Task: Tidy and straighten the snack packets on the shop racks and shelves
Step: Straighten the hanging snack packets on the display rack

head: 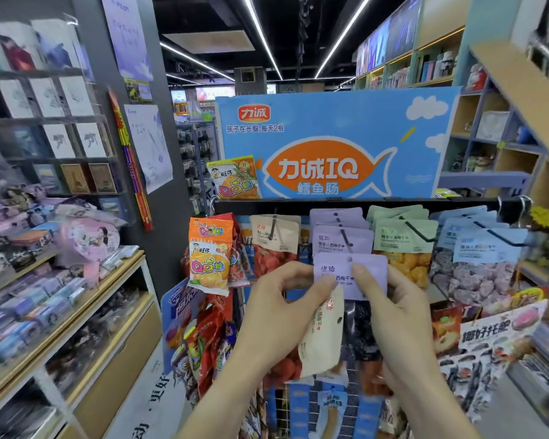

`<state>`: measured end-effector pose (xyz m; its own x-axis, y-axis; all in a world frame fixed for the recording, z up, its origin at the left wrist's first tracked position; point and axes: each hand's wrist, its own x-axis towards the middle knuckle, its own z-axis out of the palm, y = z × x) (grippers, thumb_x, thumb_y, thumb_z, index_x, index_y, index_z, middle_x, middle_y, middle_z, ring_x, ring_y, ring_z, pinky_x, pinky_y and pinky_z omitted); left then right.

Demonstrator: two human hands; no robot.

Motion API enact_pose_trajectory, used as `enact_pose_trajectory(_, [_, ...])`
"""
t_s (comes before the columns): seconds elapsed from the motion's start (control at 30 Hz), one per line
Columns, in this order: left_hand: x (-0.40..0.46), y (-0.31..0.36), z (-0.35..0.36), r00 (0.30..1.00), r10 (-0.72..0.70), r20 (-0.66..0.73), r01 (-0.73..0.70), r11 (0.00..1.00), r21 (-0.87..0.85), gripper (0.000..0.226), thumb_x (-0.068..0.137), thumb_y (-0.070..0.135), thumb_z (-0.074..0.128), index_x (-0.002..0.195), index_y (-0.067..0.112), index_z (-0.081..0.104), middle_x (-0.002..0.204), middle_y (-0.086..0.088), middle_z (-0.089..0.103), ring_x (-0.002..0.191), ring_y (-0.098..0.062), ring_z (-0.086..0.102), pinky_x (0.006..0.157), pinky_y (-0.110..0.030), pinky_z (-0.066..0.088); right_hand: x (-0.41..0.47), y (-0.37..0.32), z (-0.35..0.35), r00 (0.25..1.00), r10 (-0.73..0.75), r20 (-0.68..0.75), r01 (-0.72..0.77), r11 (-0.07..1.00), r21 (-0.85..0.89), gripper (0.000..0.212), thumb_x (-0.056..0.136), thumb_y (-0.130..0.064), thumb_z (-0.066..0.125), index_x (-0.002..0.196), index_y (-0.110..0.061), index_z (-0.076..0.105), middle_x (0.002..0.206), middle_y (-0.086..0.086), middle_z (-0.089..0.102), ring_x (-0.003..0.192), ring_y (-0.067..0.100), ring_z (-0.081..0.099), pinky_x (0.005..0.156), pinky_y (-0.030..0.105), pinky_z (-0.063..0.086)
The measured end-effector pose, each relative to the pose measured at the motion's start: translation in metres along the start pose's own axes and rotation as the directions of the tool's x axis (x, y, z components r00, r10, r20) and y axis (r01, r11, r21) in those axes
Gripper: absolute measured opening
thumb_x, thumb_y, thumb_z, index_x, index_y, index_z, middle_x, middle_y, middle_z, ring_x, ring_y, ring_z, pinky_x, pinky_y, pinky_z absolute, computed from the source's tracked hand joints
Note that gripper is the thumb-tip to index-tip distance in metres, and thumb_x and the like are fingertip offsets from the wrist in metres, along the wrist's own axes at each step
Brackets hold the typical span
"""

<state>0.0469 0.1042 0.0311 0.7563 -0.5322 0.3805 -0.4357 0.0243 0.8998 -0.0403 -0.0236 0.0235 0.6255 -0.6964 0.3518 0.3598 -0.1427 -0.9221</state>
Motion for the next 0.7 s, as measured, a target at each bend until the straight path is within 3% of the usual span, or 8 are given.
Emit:
enact_pose_trajectory(0.13, [0.022,0.010,0.014,0.997,0.029,-0.078,-0.033,0.998,-0.051,0.018,0.095,0.035,0.073,0.090,0.019,0.079,0.080,-0.003,0.077,0.078,-0.024,0.072,0.071,-0.041,0.054,0.010,-0.007,-0.005,1.000,-0.012,-0.029,0.011,1.000,-0.022,0.016,0.099,-0.029,0.064,0.104,-0.023,0.078,0.099,-0.002,0.079,0.097,0.020,0.073,0.092,0.053,0.056])
enact_pose_trajectory(0.3, [0.031,0.007,0.021,0.992,0.004,-0.125,-0.009,0.999,-0.042,0.018,0.095,0.032,0.072,0.086,0.018,0.078,0.072,0.005,0.075,0.066,-0.008,0.068,0.064,-0.023,0.048,0.022,-0.008,-0.008,1.000,0.003,-0.012,-0.004,0.998,-0.063,0.015,0.098,-0.031,0.065,0.100,-0.022,0.078,0.096,-0.005,0.079,0.094,0.016,0.073,0.088,0.048,0.058])
enact_pose_trajectory(0.5, [0.030,0.003,0.024,0.976,-0.017,-0.216,0.007,0.999,-0.048,0.016,0.094,0.031,0.074,0.082,0.023,0.078,0.072,0.003,0.076,0.071,-0.016,0.072,0.070,-0.036,0.055,0.030,-0.002,-0.003,1.000,-0.024,-0.007,0.023,0.992,-0.123,0.022,0.099,-0.033,0.066,0.088,-0.018,0.077,0.083,0.002,0.076,0.082,0.024,0.070,0.077,0.048,0.055])
enact_pose_trajectory(0.6, [0.035,0.002,0.026,0.973,-0.026,-0.229,0.025,1.000,-0.007,0.017,0.095,0.033,0.073,0.081,0.025,0.077,0.073,0.005,0.077,0.074,-0.015,0.073,0.075,-0.041,0.058,0.040,0.010,-0.002,0.998,-0.039,-0.044,0.032,0.988,-0.149,0.050,0.093,-0.048,0.068,0.080,0.000,0.067,0.075,0.027,0.061,0.061,0.020,0.046,0.062,0.038,0.037])
enact_pose_trajectory(0.7, [0.045,-0.003,0.032,0.967,-0.052,-0.249,0.066,0.997,0.050,0.017,0.096,0.039,0.070,0.089,0.025,0.076,0.075,0.005,0.077,0.074,-0.010,0.073,0.075,-0.042,0.060,0.053,0.018,0.000,0.985,-0.104,-0.141,0.063,0.960,-0.272,0.057,0.088,-0.054,0.071,0.070,0.000,0.064,0.064,0.026,0.057,0.057,0.016,0.038,0.059,0.031,0.028])
